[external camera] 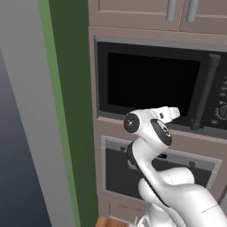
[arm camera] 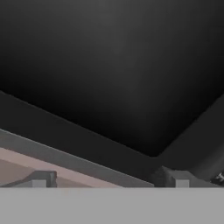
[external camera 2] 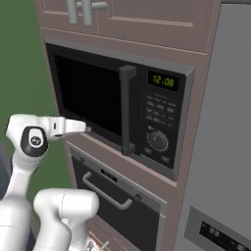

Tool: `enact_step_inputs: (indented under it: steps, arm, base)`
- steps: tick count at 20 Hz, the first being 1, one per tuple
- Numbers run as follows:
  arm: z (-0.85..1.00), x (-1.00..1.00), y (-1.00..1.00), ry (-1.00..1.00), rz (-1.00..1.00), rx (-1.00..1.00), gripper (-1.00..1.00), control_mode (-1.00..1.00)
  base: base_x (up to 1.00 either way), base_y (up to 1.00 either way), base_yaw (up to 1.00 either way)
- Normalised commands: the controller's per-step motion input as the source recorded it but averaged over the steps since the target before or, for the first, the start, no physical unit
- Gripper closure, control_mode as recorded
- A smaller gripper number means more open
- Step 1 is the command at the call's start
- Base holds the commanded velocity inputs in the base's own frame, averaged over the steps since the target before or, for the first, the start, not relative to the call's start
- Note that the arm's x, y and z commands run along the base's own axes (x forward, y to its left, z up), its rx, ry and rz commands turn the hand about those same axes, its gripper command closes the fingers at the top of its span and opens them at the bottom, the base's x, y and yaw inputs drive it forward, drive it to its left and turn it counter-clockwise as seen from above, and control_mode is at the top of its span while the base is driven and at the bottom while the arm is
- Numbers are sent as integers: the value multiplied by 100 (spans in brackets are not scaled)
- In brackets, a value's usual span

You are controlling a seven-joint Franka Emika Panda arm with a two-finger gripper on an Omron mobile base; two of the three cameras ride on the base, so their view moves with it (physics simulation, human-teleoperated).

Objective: Transport the fish from the fridge to the microwave and turn on the microwave.

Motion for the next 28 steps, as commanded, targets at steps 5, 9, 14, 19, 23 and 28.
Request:
enact_step_inputs:
  steps: [5,9,14,19,23,28]
  arm:
    - [7,-75,3,-44,7,-1,-100,-100]
    - [48,-72,9,-11,7,1,-100,-100]
    - [32,-80,-3,0,0,9,-100,-100]
    - [0,-100,-48,-12,2,31,-100,-100]
    - [0,-100,-72,-16,8,42,-100,-100]
    - [0,-98,-82,-22,6,45,-100,-100]
  base:
    - [0,0,0]
    - [0,0,0]
    - [0,0,0]
    - [0,0,0]
    - [0,0,0]
    - [0,0,0]
